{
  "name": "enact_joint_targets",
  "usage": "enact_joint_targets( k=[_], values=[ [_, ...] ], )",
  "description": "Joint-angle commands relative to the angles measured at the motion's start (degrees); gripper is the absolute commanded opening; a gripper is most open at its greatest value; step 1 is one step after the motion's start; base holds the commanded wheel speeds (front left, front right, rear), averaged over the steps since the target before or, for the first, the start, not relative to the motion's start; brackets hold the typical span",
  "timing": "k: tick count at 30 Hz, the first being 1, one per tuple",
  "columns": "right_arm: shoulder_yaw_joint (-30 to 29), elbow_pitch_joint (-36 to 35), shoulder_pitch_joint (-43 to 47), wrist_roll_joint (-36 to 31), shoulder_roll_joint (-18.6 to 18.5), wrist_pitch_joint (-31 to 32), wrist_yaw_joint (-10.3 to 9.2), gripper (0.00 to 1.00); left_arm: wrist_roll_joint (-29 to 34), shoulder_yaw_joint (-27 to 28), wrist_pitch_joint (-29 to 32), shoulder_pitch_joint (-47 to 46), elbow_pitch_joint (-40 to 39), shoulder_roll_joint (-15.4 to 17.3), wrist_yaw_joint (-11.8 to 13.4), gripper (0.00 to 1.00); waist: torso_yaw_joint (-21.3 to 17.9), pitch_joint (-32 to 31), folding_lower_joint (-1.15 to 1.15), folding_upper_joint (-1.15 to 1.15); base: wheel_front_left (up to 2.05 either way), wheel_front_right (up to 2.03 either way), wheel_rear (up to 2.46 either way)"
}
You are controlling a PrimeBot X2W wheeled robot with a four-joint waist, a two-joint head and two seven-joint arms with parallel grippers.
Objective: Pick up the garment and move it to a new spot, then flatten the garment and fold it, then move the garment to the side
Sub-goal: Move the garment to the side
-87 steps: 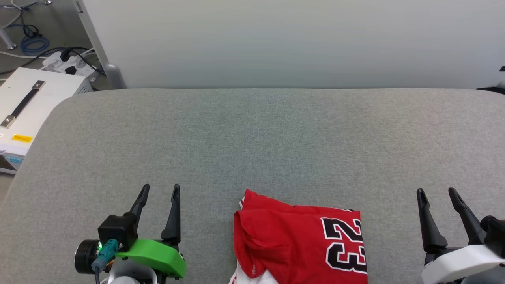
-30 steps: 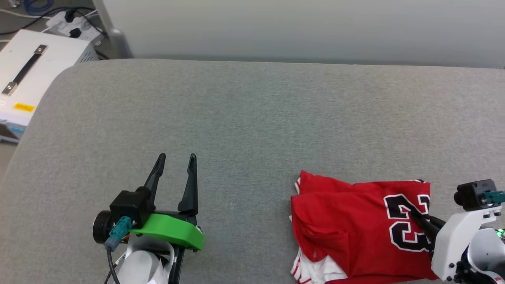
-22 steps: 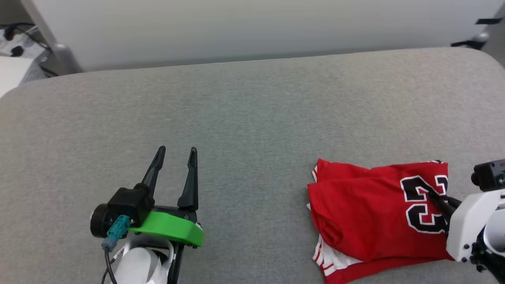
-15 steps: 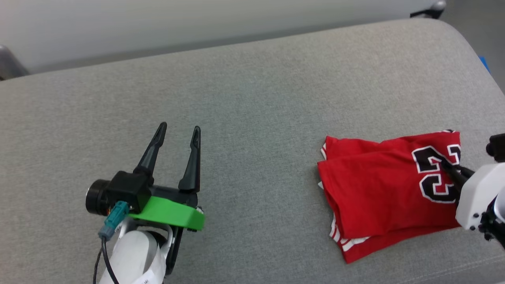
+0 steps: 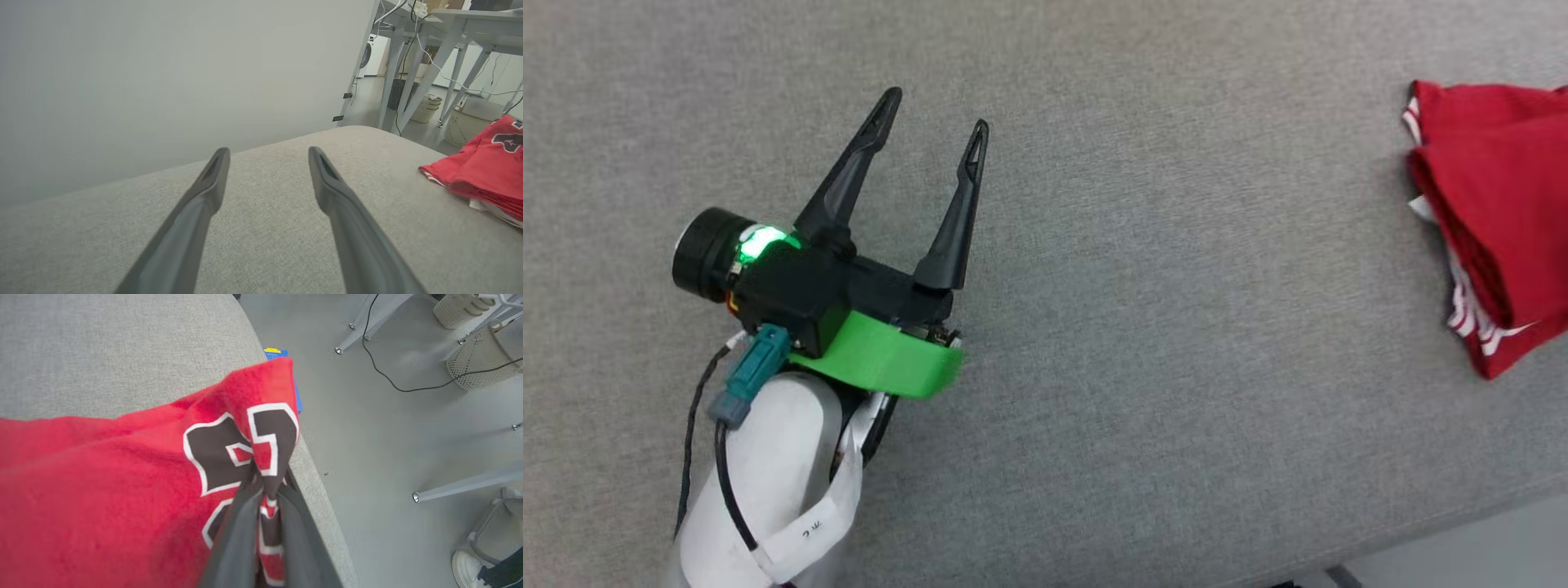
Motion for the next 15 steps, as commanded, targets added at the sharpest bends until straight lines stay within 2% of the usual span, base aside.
enact_joint_targets(
  k=[1, 14, 15],
  values=[
    [-1.81, 1.52, -2.49, -2.22, -0.27, -1.54, -0.05, 0.0, 0.51, -0.14, 0.3, -1.65, -0.93, 0.66, -0.48, 1.0, 1.5, 7.57, -0.01, 0.0, 0.0, 0.0, 0.0],
    [-16.76, 14.53, -10.91, -19.46, -0.53, -9.73, -0.05, 0.0, 1.16, -2.46, 1.62, -5.53, -4.46, 1.69, -0.77, 1.0, 3.25, 12.44, -0.01, 0.0, 0.0, 0.0, 0.0],
    [-17.75, 15.09, -11.26, -21.21, -0.28, -10.88, -0.05, 0.05, 1.17, -2.56, 1.6, -5.61, -4.49, 1.72, -0.76, 1.0, 3.26, 12.43, -0.01, 0.0, 0.0, 0.0, 0.0]
  ],
)
